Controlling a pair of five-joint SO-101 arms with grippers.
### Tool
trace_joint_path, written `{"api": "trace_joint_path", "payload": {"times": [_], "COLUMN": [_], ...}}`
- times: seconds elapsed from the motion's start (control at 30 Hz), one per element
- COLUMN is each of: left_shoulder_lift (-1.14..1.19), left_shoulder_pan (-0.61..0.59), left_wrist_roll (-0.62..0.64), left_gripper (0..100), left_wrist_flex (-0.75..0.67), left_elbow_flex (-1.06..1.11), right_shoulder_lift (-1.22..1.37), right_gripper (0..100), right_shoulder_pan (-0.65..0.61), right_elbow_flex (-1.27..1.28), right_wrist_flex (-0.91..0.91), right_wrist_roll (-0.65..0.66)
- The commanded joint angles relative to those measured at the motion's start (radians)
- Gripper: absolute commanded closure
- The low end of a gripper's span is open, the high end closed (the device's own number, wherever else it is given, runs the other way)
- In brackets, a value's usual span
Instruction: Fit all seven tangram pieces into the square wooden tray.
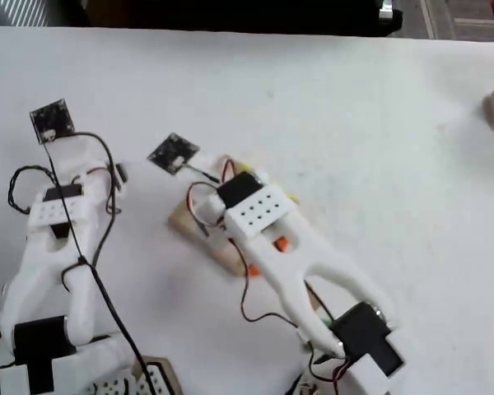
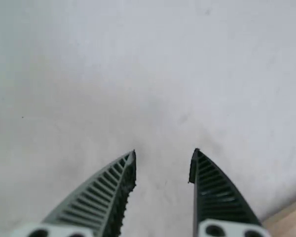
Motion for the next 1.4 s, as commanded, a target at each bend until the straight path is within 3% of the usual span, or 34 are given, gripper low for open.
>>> {"api": "trace_joint_path", "payload": {"times": [0.0,0.23,0.33,0.47,0.73,0.93,1.03,1.17,1.37], "left_shoulder_lift": [-0.013,-0.016,-0.021,-0.087,-0.252,-0.239,-0.143,0.038,0.213], "left_shoulder_pan": [0.015,0.107,0.154,0.194,0.375,0.615,0.705,0.693,0.627], "left_wrist_roll": [-0.003,-0.029,-0.129,-0.190,-0.218,-0.209,-0.209,-0.212,-0.216], "left_gripper": [81,81,82,98,98,98,98,98,98], "left_wrist_flex": [-0.018,0.031,0.075,0.120,0.110,-0.095,-0.124,-0.104,0.012], "left_elbow_flex": [-0.021,-0.014,-0.015,0.000,0.143,0.184,0.141,0.020,-0.155], "right_shoulder_lift": [-0.050,-0.093,-0.130,-0.252,-0.547,-0.642,-0.645,-0.647,-0.645], "right_gripper": [76.1,99.2,98.1,98.2,98.1,98.1,98.1,98.1,98.1], "right_shoulder_pan": [0.051,0.315,0.467,0.613,0.952,1.017,1.073,1.135,1.142], "right_elbow_flex": [-0.046,0.011,0.058,0.157,0.571,0.801,0.856,0.933,0.939], "right_wrist_flex": [0.054,0.105,0.101,0.120,-0.044,-0.223,-0.311,-0.412,-0.435], "right_wrist_roll": [0.015,0.006,0.006,0.014,0.094,0.101,0.104,0.193,0.209]}}
